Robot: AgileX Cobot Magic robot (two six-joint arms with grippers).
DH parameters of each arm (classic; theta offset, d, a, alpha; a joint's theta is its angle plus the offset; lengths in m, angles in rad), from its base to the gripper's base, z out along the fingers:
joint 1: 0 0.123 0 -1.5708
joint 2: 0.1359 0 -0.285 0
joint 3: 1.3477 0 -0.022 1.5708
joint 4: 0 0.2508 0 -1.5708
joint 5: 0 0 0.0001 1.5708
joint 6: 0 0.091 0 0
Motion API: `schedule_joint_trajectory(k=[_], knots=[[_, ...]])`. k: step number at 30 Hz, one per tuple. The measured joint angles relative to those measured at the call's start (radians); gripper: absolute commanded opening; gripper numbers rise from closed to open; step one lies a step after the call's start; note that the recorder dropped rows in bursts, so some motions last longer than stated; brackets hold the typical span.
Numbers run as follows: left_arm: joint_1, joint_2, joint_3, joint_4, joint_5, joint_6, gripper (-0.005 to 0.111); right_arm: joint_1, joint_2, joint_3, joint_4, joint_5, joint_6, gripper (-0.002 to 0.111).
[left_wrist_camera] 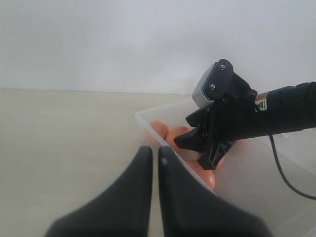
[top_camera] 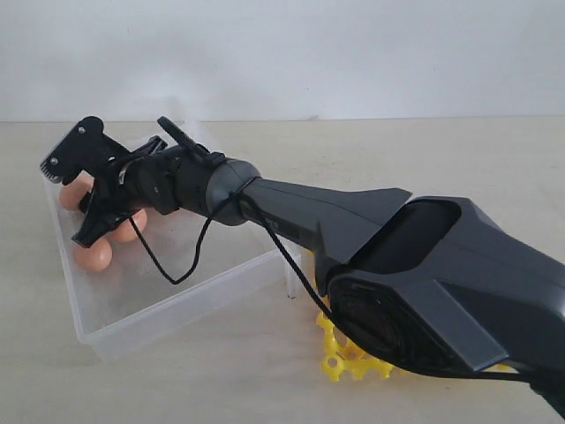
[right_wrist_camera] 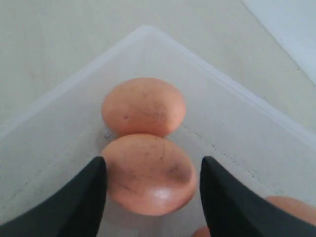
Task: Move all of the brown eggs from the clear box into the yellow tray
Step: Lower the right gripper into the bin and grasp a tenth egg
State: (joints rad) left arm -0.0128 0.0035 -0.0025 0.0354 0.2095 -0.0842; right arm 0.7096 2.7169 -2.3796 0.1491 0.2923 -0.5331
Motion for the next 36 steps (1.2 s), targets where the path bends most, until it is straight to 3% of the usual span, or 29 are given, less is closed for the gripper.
schedule_joint_trajectory(k=[13,19,27,36], knots=[[0.000,0.000,0.000,0.000,0.000,0.000,0.004,0.000,0.032,0.000,0.142,-0.080,0.054,0.050],[0.000,0.000,0.000,0.000,0.000,0.000,0.004,-0.001,0.027,-0.001,0.156,0.114,0.071,0.050],[0.000,0.000,0.000,0.000,0.000,0.000,0.004,-0.001,0.024,-0.001,0.181,0.098,-0.094,0.050],[0.000,0.000,0.000,0.000,0.000,0.000,0.004,-0.001,0.008,-0.001,0.207,0.211,-0.082,0.050]])
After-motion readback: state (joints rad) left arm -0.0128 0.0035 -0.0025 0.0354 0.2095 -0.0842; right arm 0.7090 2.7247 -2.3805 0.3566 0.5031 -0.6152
